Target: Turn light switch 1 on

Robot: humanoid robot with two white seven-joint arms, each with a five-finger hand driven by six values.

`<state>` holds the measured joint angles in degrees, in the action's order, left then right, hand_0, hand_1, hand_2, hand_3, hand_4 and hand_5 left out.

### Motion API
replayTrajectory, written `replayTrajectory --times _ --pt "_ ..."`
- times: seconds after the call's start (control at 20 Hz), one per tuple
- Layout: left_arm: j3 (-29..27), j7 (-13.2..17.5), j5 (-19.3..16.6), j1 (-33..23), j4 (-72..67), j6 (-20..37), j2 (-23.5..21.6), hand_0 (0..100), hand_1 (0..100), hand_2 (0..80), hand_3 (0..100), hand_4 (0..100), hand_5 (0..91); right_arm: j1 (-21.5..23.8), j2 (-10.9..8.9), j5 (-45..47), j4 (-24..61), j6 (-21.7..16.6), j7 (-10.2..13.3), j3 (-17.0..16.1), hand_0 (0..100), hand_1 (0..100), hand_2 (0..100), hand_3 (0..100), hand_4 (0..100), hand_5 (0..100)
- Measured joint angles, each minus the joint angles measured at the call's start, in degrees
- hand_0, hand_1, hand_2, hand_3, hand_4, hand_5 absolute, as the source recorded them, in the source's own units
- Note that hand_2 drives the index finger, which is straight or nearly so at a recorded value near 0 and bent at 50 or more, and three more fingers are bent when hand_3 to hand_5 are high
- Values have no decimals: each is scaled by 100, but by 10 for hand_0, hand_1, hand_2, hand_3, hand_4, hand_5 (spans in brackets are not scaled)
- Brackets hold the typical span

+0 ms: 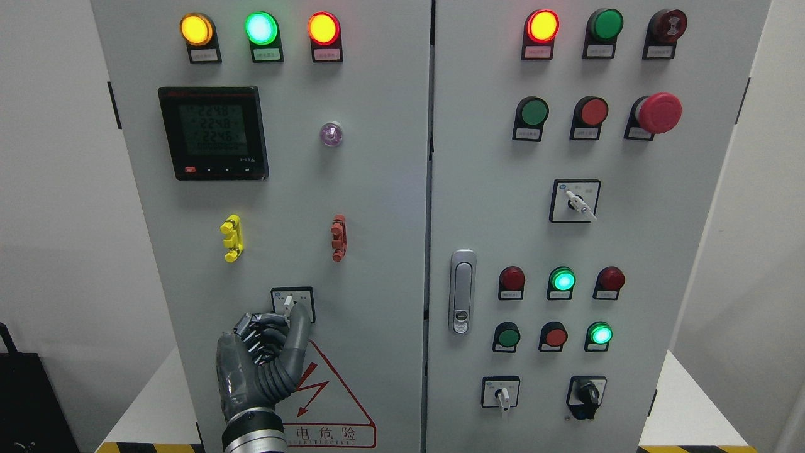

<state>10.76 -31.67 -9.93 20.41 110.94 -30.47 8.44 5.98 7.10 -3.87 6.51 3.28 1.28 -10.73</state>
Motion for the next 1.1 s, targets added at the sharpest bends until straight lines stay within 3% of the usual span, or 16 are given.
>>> replayTrajectory --times 1.1 --pt "13 19 0 -2 -2 -1 0 527 490 616 885 903 791 0 -1 0 0 0 0 -1 0 0 0 0 0 0"
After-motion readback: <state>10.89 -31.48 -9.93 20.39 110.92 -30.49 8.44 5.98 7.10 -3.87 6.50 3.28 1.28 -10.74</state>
